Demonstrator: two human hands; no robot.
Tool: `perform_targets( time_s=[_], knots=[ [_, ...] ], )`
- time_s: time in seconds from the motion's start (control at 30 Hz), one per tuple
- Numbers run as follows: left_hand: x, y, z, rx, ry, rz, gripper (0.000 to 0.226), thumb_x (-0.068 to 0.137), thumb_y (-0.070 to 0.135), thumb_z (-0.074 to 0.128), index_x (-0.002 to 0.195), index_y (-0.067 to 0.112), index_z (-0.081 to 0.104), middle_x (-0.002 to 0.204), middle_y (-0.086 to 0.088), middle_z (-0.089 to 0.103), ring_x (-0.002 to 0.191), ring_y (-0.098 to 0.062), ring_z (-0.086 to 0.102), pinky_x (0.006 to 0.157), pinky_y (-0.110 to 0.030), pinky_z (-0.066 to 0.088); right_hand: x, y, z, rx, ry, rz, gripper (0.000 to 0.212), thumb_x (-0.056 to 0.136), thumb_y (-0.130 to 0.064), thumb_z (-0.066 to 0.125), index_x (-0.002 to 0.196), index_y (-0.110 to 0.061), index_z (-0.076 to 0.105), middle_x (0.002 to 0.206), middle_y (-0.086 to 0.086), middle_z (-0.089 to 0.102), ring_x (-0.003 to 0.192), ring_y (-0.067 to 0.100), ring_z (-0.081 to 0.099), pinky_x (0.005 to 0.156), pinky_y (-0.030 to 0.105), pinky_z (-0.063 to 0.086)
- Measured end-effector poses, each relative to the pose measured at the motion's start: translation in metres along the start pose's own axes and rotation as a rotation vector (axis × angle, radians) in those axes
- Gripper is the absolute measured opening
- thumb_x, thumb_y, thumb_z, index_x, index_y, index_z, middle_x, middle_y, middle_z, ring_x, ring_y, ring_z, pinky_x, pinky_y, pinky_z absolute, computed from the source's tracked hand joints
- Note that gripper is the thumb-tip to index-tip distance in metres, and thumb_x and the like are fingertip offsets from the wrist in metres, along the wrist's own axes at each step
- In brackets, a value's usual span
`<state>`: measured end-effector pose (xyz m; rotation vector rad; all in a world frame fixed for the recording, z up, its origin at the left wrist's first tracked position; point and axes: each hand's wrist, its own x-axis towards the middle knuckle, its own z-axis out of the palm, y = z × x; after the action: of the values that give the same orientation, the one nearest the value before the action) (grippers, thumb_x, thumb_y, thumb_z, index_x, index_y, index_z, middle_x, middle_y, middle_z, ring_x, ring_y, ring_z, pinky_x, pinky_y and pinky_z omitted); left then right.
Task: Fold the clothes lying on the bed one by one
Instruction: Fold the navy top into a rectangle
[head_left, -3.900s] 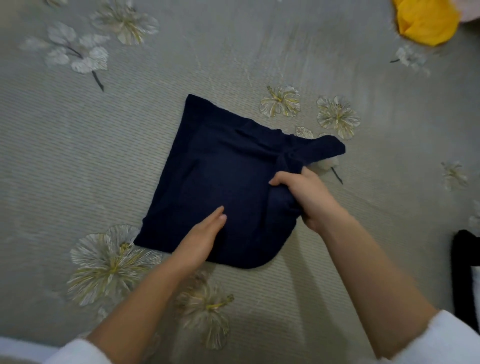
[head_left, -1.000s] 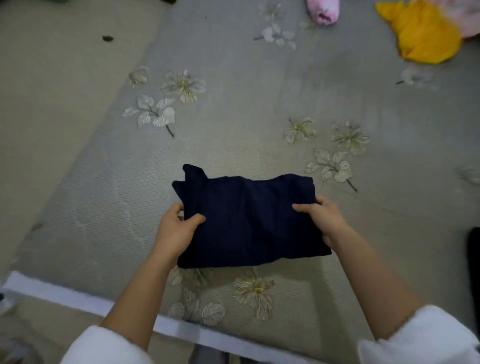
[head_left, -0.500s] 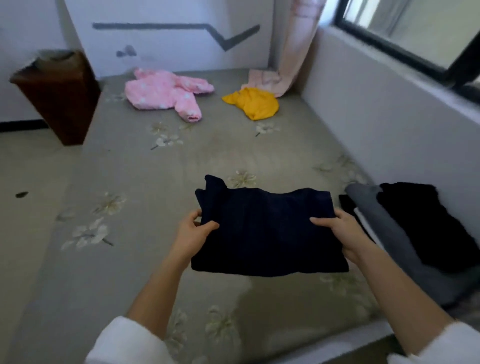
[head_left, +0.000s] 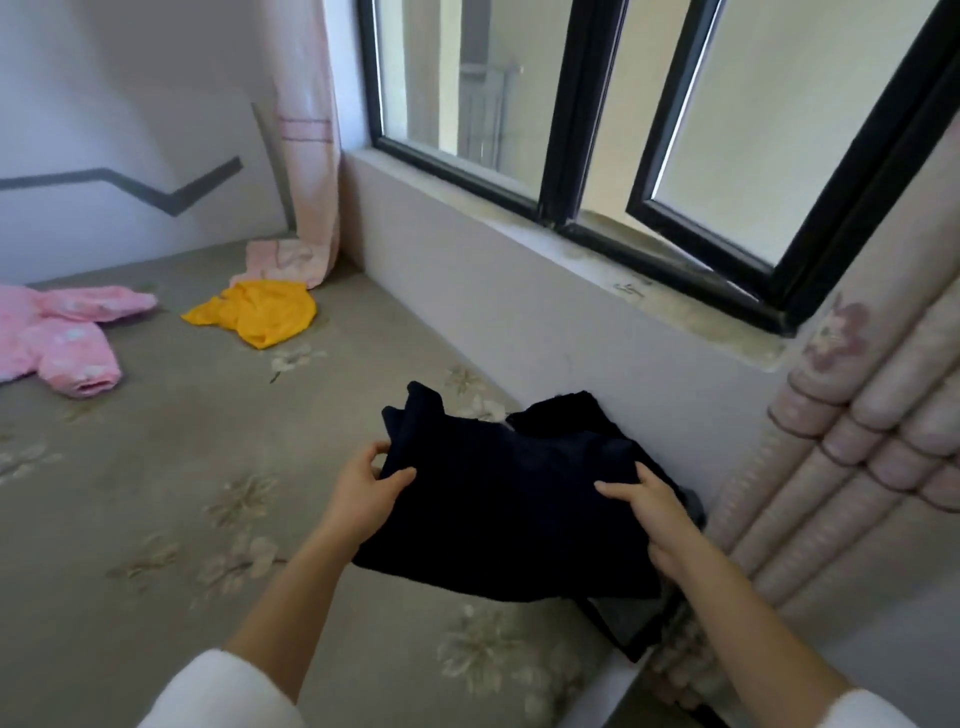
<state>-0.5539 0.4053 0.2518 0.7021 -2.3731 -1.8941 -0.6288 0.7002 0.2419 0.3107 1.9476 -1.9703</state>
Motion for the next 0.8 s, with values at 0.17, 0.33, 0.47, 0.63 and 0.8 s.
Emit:
perform_targets(
  time_s=[0.17, 0.33, 0.47, 0.63, 0.8],
  knots=[
    [0.069, 0.032, 0.087, 0.123, -0.1, 0.021, 0.025, 0.095, 0.017, 0.056, 0.118, 0.022, 0.051, 0.088, -0.004, 0.067, 0.074, -0.019, 0.067, 0.062, -0.031, 0.053, 0.06, -0.001, -0.07, 0.05, 0.099, 0.057, 0.045, 0.084, -0.009, 0.067, 0.126, -0.021, 0.058, 0.115, 0.007, 0.067, 0.101, 0.032, 0.064, 0.089, 0.047, 0.053],
    [0.143, 0.052, 0.154, 0.288, -0.178, 0.067, 0.03, 0.095, 0.014, 0.052, 0.124, 0.015, 0.051, 0.107, -0.008, 0.065, 0.091, -0.023, 0.063, 0.08, -0.039, 0.053, 0.106, 0.01, -0.116, 0.109, 0.205, 0.1, 0.043, 0.085, -0.003, 0.063, 0.124, -0.02, 0.058, 0.113, 0.009, 0.067, 0.098, 0.033, 0.064, 0.083, 0.044, 0.054],
    [0.2, 0.065, 0.197, 0.374, -0.242, 0.111, 0.034, 0.095, 0.018, 0.054, 0.129, 0.015, 0.052, 0.106, -0.006, 0.064, 0.083, -0.018, 0.063, 0.06, -0.025, 0.046, 0.143, 0.031, -0.135, 0.141, 0.29, 0.134, 0.052, 0.082, -0.01, 0.069, 0.131, -0.021, 0.054, 0.12, 0.01, 0.065, 0.1, 0.032, 0.065, 0.089, 0.049, 0.054],
    [0.264, 0.082, 0.238, 0.426, -0.325, 0.154, 0.039, 0.093, 0.024, 0.06, 0.13, 0.016, 0.052, 0.104, -0.003, 0.065, 0.077, -0.012, 0.062, 0.059, -0.024, 0.047, 0.179, 0.049, -0.144, 0.208, 0.402, 0.189, 0.081, 0.077, -0.024, 0.077, 0.146, -0.024, 0.035, 0.134, 0.006, 0.055, 0.11, 0.03, 0.06, 0.093, 0.05, 0.051],
    [0.316, 0.086, 0.26, 0.412, -0.243, 0.134, 0.041, 0.089, 0.023, 0.066, 0.126, 0.013, 0.053, 0.099, -0.006, 0.062, 0.076, -0.018, 0.061, 0.063, -0.028, 0.047, 0.197, 0.065, -0.142, 0.144, 0.498, 0.247, 0.088, 0.082, -0.024, 0.075, 0.151, -0.017, 0.021, 0.147, 0.008, 0.041, 0.126, 0.031, 0.049, 0.103, 0.047, 0.044]
  ],
)
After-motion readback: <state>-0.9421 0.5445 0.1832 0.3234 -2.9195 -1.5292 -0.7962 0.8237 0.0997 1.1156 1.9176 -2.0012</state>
